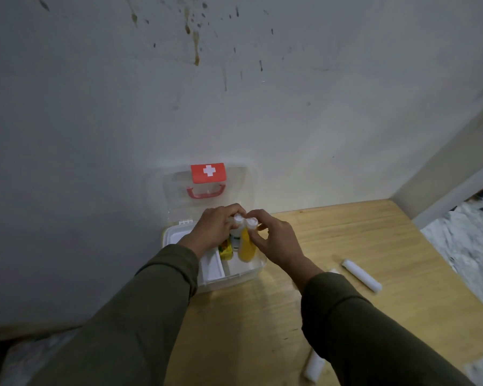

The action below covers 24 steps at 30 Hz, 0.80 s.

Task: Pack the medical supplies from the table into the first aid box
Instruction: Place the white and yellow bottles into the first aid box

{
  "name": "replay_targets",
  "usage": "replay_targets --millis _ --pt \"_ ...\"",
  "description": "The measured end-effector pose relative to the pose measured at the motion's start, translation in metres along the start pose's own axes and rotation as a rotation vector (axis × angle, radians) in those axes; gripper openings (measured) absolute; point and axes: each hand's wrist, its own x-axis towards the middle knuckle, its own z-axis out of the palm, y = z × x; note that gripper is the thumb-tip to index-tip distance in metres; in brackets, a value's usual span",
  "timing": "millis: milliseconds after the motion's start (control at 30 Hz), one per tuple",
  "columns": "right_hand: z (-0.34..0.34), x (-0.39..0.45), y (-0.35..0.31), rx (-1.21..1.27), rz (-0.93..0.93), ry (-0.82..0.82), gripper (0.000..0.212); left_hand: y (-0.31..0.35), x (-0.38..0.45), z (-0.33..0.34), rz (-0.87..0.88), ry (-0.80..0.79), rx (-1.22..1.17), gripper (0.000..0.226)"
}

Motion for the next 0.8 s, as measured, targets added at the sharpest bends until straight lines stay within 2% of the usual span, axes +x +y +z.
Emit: replay_targets --millis 200,533,800 --pt "0.01 -0.004 0.011 -0.089 -0.013 -0.039 0.038 -0.003 -0.001 -0.001 0.032 -0.008 0.025 0.028" --pt "0.015 -0.007 0.011 -0.174 -0.024 -0.063 0.043 -0.002 -0.004 -0.003 0.036 -0.024 0.001 0.034" --pt "-0.002 -0.014 0.013 -0.08 -0.008 -0.069 0.055 0.004 -0.008 -0.01 -0.005 0.104 -0.053 0.038"
